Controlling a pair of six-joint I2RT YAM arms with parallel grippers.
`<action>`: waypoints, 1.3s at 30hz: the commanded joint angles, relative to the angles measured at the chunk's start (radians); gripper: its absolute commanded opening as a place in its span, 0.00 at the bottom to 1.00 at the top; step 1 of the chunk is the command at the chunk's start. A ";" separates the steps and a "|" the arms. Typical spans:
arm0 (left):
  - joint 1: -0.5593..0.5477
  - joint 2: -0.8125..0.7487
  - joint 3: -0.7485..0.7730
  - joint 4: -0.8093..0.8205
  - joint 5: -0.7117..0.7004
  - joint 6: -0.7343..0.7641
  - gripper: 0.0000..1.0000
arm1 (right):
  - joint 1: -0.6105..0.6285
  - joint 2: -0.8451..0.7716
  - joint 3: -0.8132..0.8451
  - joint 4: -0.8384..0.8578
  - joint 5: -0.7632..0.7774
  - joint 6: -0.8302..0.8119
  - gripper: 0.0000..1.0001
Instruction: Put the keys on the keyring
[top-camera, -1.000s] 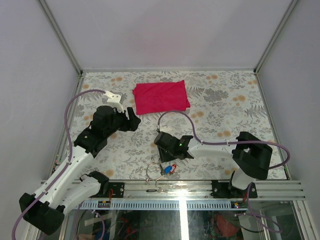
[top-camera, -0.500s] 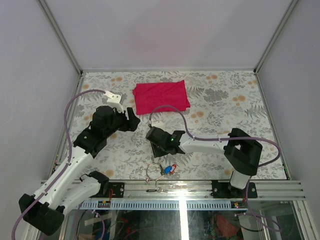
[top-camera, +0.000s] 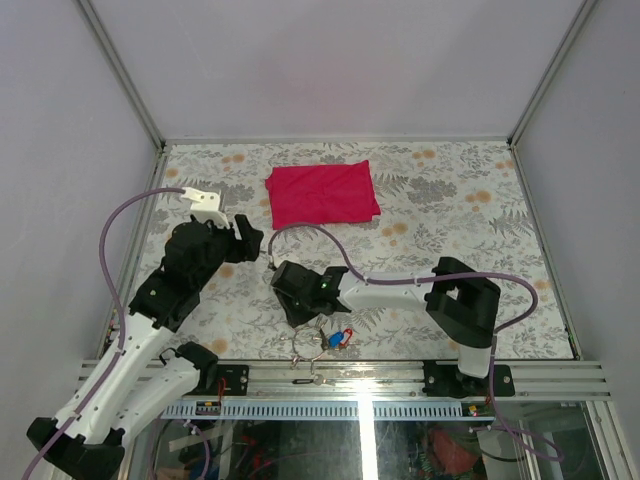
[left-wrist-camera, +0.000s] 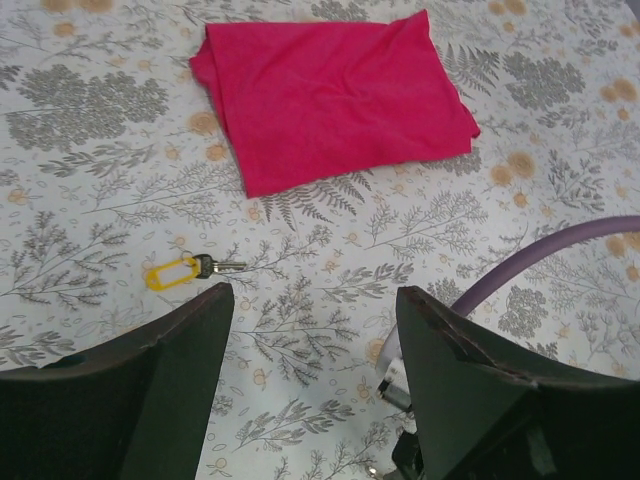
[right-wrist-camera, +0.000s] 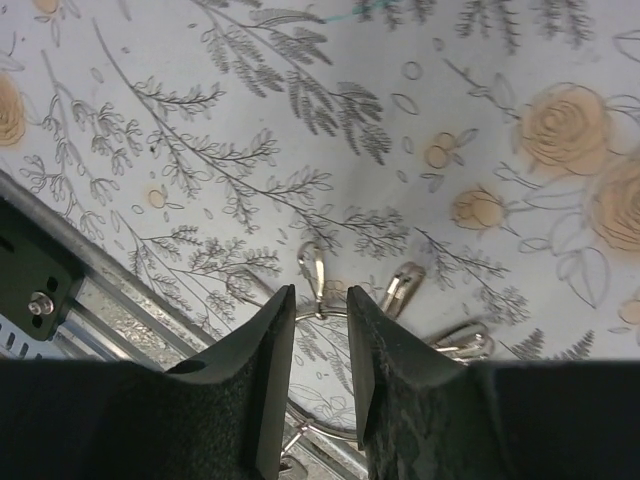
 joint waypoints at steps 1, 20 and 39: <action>0.005 -0.030 0.024 -0.001 -0.067 0.023 0.68 | 0.025 0.066 0.076 0.000 -0.048 -0.063 0.35; 0.006 -0.041 0.022 -0.012 -0.071 0.038 0.68 | 0.058 0.203 0.211 -0.166 0.015 -0.129 0.29; 0.006 -0.084 0.106 0.063 0.042 0.094 0.68 | -0.028 -0.216 -0.055 0.201 0.033 -0.187 0.00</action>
